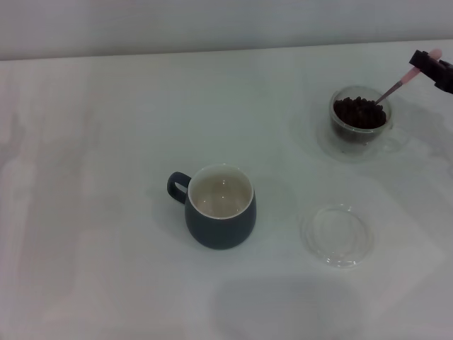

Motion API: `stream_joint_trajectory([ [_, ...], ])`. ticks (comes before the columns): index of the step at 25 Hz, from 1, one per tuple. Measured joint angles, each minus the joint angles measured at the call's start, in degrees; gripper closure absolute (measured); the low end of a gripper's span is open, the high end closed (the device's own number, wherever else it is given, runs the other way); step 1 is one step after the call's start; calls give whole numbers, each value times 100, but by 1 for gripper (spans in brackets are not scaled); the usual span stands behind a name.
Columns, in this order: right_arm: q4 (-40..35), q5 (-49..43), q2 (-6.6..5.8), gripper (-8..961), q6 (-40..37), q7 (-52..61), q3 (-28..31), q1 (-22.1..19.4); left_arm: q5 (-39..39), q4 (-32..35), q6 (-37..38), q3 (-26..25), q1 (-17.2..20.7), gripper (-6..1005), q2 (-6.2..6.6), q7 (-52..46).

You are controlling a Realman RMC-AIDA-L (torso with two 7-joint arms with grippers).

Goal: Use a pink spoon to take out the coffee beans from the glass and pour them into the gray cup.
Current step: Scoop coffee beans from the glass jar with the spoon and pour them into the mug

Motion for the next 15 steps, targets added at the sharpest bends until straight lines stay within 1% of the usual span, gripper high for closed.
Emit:
stream_joint_trajectory([
  [11,1,-104,-53,801,-4,620,-16,-10,-8,0,0,-11,-30,194,0,0],
  [15,-1,-222,-99,801,38,959,-18,26,-22,0,0,-20,-35,194,7,0],
])
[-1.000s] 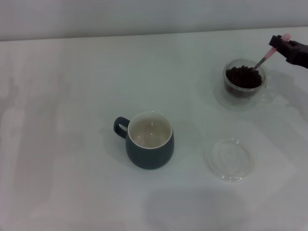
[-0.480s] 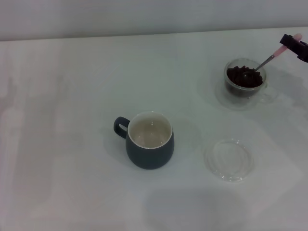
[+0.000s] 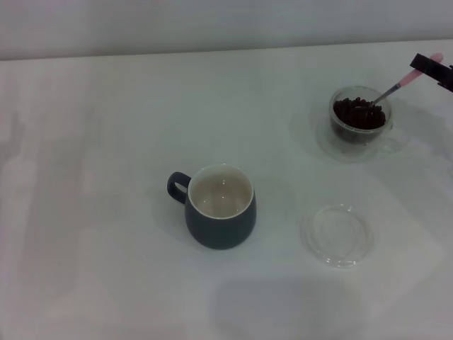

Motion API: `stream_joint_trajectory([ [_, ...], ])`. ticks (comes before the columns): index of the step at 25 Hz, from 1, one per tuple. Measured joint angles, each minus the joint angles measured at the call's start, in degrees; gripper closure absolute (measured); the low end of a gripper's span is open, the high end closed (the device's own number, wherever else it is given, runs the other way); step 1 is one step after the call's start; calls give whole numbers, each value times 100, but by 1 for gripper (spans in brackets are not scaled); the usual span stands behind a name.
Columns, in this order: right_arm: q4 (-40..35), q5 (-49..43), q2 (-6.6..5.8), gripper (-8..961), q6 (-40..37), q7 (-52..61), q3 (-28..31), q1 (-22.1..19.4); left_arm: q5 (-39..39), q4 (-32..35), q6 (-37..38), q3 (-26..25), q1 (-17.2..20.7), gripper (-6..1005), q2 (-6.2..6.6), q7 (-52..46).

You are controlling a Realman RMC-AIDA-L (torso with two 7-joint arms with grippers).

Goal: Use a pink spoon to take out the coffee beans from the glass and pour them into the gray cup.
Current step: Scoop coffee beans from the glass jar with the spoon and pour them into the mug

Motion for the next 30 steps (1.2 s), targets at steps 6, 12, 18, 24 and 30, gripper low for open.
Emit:
stream_joint_trajectory([
  [6,0,-53,-13,800,13,603,21,12,-13,2,-36,-4,1,195,2,0],
  [12,0,-53,-21,800,168,1045,7,12,-23,12,-53,-9,15,195,2,0],
  [18,0,-53,-23,800,419,1323,7,-16,-25,17,-53,-6,9,195,2,0],
  [24,28,-53,-29,800,466,1608,37,-32,-25,65,-54,-6,-3,194,2,0],
  [30,4,-18,-36,800,427,1713,65,-39,-24,71,-54,-6,-14,194,-1,0],
])
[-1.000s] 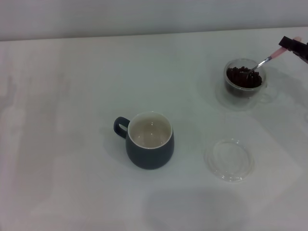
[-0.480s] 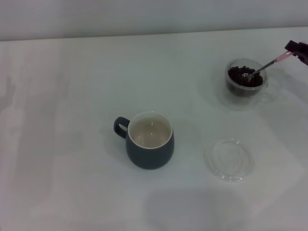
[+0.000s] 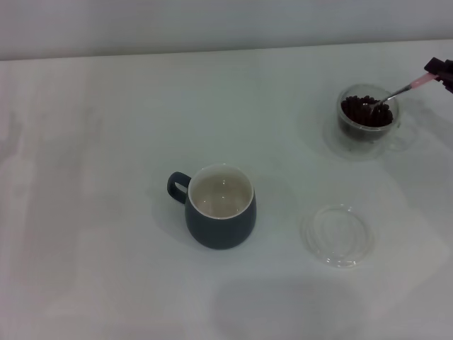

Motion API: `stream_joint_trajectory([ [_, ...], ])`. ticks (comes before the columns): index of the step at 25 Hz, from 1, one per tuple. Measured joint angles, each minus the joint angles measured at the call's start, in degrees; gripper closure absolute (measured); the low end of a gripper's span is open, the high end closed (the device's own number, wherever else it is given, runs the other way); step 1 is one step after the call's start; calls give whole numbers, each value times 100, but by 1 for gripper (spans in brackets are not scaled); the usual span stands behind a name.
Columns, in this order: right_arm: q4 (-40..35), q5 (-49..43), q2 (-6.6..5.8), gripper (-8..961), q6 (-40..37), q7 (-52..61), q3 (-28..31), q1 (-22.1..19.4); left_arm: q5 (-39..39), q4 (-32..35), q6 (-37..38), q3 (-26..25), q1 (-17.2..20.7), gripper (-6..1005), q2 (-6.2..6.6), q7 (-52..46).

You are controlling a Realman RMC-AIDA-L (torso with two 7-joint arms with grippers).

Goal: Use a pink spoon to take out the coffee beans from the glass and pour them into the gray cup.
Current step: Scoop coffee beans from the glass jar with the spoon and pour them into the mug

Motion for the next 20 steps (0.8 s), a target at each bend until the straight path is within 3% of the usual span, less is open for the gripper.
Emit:
stream_joint_trajectory([
  [20,93,24,-4,800,-10,712,222,-81,-10,62,0,-9,-34,194,13,0],
])
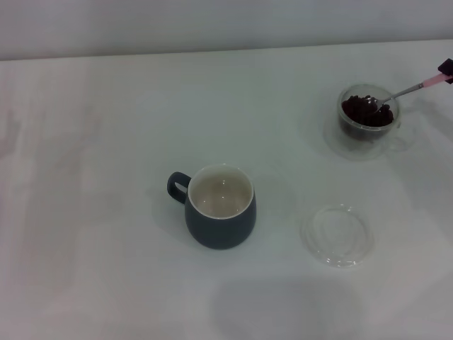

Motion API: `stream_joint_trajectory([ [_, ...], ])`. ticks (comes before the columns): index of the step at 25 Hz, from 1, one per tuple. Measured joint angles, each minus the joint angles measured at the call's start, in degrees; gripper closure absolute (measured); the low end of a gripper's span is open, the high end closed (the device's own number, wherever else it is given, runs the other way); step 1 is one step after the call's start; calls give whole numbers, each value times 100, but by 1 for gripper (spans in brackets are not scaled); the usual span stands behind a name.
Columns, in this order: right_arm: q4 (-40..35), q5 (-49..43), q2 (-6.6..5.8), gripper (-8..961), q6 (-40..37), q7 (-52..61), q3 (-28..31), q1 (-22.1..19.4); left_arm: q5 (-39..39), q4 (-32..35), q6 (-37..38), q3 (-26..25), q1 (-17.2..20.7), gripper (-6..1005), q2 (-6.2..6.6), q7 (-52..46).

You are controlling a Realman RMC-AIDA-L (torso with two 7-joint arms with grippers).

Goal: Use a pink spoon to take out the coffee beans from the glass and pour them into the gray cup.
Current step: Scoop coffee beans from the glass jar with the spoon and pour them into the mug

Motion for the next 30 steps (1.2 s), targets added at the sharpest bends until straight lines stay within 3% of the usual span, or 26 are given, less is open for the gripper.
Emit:
stream_joint_trajectory([
  [14,-1,-55,-126,800,-31,488,16,69,1,7,29,0,27,195,-11,0],
  [21,-32,-137,-294,800,-366,795,-106,91,1,6,29,0,40,195,-18,0],
  [30,-11,-938,-520,800,-562,1488,-167,447,1,-20,7,0,43,195,-29,0],
])
